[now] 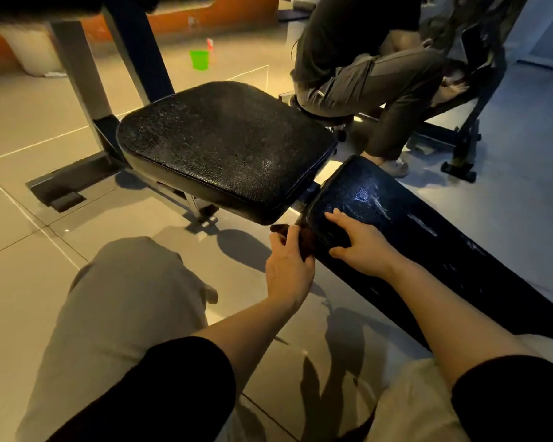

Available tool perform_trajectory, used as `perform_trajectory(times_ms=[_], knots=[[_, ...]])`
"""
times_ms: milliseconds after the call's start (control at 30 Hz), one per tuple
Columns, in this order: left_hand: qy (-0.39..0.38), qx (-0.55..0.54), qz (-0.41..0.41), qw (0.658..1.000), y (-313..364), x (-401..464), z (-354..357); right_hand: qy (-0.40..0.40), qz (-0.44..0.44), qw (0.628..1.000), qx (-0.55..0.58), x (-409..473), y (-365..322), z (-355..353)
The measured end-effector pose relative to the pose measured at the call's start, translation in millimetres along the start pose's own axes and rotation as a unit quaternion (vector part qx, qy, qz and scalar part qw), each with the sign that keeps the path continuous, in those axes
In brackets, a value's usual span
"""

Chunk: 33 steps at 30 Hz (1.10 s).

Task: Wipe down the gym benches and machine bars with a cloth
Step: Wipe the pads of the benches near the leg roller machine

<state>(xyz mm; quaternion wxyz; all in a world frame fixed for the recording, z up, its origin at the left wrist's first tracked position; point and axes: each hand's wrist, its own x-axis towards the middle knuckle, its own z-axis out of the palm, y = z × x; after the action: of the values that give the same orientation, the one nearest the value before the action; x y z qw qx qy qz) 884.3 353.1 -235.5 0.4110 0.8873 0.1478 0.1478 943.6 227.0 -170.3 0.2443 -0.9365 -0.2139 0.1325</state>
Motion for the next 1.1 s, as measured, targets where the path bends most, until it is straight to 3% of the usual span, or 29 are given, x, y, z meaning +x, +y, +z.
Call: perform_trajectory(times_ms=[167,300,367,500,667,767,833,900,1000,1100], knots=[[-0.043,-0.018,-0.027,0.999,-4.2,3.7,4.2,-0.010,-0.003,1.000,-0.011,5.3,-3.1,-8.8],[0.072,-0.096,-0.119,0.986,-8.9,14.1,-1.9,-0.008,0.008,1.000,-0.009,5.7,-4.1,-8.5],[0.100,-0.131,-0.097,0.982,-6.1,14.5,-1.5,-0.005,0.011,1.000,-0.006,3.8,-3.3,-4.3],[0.098,-0.191,-0.050,0.975,-2.1,2.0,11.1,0.007,0.003,0.999,-0.036,4.2,-5.6,3.2],[0.023,-0.139,-0.078,0.987,-12.2,-18.0,30.9,0.009,-0.001,0.998,-0.060,5.6,-6.2,10.2],[0.102,-0.137,-0.089,0.981,-5.9,-25.7,33.2,0.009,-0.001,0.999,-0.038,4.1,-5.3,8.7],[0.171,-0.143,-0.052,0.973,4.1,-18.8,30.3,0.013,0.001,1.000,-0.007,2.8,-4.6,6.8],[0.192,-0.157,-0.017,0.969,11.8,-11.6,27.2,0.011,0.003,1.000,0.028,1.5,-4.0,5.7],[0.181,-0.173,-0.024,0.968,9.2,-7.1,29.3,0.008,0.007,0.999,0.044,-0.1,-2.7,4.5],[0.116,-0.144,-0.098,0.978,-5.5,-8.9,34.0,0.002,0.003,0.999,0.042,-0.4,-0.9,3.6]])
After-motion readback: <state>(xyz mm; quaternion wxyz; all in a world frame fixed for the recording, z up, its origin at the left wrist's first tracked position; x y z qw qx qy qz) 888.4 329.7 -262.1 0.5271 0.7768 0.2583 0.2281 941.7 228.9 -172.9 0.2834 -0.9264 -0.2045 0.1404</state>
